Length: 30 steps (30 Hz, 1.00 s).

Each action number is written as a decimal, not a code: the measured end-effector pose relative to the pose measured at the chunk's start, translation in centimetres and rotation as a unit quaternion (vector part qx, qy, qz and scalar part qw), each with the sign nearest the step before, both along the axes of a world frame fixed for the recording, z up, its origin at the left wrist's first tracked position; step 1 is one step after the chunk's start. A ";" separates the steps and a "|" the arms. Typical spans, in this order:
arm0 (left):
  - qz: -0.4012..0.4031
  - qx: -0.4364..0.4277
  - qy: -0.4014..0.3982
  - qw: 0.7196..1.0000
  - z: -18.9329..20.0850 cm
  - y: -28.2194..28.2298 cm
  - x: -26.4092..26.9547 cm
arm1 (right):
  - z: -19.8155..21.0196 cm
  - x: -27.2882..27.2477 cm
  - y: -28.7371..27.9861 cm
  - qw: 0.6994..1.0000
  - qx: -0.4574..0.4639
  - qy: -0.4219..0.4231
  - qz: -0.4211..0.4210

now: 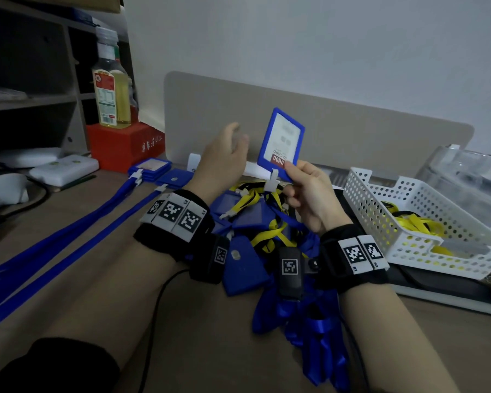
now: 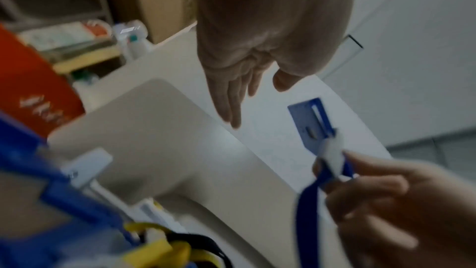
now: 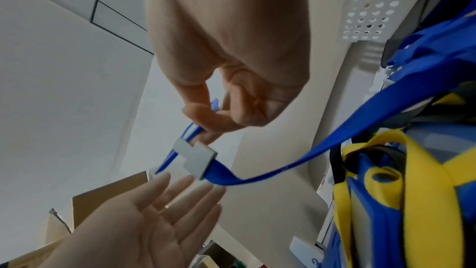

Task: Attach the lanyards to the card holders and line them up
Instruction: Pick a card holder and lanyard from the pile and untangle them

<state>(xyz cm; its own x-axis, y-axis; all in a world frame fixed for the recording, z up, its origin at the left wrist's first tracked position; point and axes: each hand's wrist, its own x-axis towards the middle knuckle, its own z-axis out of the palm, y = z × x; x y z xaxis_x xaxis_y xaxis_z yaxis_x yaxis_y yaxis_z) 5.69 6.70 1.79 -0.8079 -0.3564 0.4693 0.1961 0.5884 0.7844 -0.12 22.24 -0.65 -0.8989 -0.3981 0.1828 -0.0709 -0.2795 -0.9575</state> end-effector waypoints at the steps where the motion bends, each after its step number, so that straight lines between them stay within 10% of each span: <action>1: -0.034 0.073 -0.037 0.996 0.2 0.5 0.1 | 0.0 -0.1 0.0 1.000 -0.010 -0.003 -0.007; 4: -0.138 0.208 -0.116 0.961 0.3 1.7 0.6 | -0.1 -0.2 -0.1 0.999 -0.031 -0.017 -0.025; 16: -0.217 0.088 -0.194 0.952 0.3 1.8 1.4 | -0.3 -0.6 0.0 0.992 -0.045 -0.036 -0.110; 30: -0.317 0.242 -0.134 0.907 2.0 1.4 2.7 | -0.9 -1.0 -0.2 0.986 -0.005 -0.060 -0.156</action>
